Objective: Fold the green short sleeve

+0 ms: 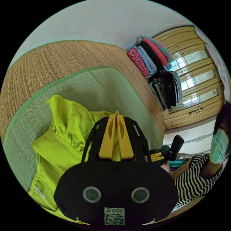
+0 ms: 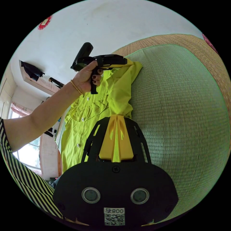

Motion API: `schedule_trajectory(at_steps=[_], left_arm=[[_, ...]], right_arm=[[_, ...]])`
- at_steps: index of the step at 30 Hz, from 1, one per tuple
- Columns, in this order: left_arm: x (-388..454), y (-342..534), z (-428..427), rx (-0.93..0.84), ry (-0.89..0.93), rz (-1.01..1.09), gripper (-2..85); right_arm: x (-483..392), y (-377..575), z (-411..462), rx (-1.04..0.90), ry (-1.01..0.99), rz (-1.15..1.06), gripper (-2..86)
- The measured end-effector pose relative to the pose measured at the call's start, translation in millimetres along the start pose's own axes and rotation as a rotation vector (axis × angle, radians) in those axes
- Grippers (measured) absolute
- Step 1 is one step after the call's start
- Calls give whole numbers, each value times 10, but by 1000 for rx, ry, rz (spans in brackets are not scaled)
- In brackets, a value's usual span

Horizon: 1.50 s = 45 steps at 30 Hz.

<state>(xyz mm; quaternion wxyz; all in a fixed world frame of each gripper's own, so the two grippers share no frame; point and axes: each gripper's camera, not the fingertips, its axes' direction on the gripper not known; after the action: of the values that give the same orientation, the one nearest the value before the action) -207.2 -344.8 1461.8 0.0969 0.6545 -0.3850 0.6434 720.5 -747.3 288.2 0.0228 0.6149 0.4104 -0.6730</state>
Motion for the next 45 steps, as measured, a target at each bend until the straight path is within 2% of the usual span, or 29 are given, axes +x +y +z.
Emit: schedule_trajectory(at_steps=[2, 7, 15, 20, 32, 37, 42, 45], left_arm=[[41, -48, -10, 29, 75, 11, 10], [83, -134, 49, 32, 105, -3, 9], [164, -231, 299, -53, -15, -8, 46], [356, -223, 282, -47, -82, 39, 72], [833, 199, -93, 95, -330, 136, 67], [779, 236, -66, 79, -274, 100, 37], [902, 389, -267, 200, -182, 126, 12], [969, 591, -170, 147, -129, 150, 6]], right_arm=[[-7, 5, 0, -1, 2, -1, 0], [-53, 28, -6, 1, 12, -15, 1], [-121, 47, 5, -21, -47, -84, 1], [-126, 65, -71, 6, -161, -118, 1], [-9, 111, -98, -5, -19, -16, 1], [7, 124, -123, -16, -18, -12, 1], [34, 136, -174, -20, -26, -7, 1], [37, 145, -219, -16, -21, -4, 1]])
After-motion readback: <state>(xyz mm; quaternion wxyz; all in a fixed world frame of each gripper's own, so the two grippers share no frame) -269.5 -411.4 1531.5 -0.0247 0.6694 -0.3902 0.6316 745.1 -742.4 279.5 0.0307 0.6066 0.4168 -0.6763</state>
